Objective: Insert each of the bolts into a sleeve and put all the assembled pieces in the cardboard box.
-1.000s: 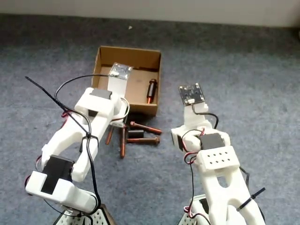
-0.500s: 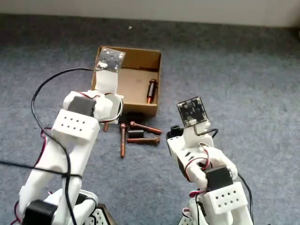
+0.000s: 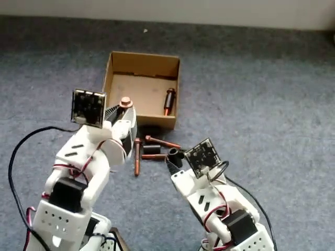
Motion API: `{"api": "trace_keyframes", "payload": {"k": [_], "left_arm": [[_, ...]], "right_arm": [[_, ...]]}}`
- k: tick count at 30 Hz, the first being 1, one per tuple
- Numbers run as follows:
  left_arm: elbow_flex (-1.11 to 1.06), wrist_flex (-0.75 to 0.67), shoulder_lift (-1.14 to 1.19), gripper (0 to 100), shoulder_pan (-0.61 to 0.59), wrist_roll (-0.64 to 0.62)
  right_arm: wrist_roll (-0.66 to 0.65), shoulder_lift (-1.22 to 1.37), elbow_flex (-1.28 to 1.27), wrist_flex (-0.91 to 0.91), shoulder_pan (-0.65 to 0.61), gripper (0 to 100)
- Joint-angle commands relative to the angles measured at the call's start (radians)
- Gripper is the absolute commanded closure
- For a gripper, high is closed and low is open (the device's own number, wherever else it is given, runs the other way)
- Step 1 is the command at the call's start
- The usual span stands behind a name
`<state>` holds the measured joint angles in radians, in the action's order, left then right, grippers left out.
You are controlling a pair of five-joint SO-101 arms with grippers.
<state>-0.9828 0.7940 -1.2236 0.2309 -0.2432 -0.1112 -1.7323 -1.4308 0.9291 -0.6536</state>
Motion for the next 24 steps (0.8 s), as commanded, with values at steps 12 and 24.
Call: {"api": "trace_keyframes", "payload": {"k": [12, 24], "left_arm": [[-0.222, -0.038, -0.424, 99, 0.239, -0.018], [-0.312, -0.038, -0.562, 99, 0.249, -0.018]], "right_arm": [[-0.005, -0.093, -0.154, -0.188, -0.157, 98.9], [-0.003, -0.093, -0.159, -0.282, -0.177, 98.9]]}}
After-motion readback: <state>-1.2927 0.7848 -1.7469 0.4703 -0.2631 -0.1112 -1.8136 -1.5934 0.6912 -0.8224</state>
